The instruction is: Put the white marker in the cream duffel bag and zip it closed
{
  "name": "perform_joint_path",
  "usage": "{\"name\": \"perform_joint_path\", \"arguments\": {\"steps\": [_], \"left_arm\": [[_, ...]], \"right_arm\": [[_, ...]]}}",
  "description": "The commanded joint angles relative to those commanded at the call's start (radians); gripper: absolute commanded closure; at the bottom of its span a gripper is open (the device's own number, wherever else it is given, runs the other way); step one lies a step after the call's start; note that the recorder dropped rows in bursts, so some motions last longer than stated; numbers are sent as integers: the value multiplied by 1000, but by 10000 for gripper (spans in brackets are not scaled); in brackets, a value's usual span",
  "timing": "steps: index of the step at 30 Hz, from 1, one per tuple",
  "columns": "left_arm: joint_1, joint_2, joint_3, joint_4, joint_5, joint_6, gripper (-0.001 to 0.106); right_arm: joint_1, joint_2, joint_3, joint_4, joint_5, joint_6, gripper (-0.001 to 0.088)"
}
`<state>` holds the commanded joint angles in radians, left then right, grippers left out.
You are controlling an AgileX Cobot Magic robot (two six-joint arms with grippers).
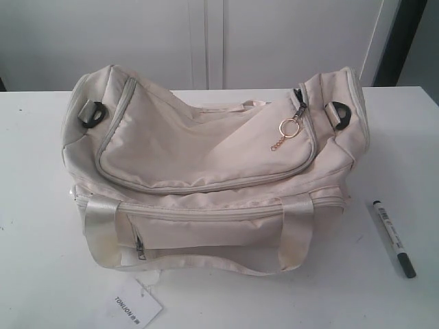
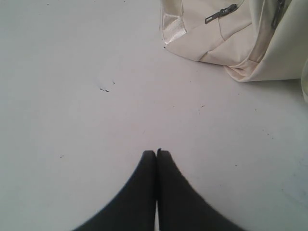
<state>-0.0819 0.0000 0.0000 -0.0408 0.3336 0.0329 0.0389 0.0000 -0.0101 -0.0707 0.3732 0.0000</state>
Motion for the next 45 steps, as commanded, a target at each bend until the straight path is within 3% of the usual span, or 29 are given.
{"name": "perform_joint_path", "arguments": {"steps": [16,18,21,26,45], "left_arm": [[0,0,0,4,-36,2,1053],[0,0,0,4,-95,2,1053],[0,0,0,4,-280,2,1053],[0,0,0,4,-447,2,1053],[0,0,0,4,-443,-17,1053]], "right_arm": [[0,0,0,0,0,0,868],[0,0,0,0,0,0,868],[0,0,0,0,0,0,868],[0,0,0,0,0,0,868],[0,0,0,0,0,0,868]]}}
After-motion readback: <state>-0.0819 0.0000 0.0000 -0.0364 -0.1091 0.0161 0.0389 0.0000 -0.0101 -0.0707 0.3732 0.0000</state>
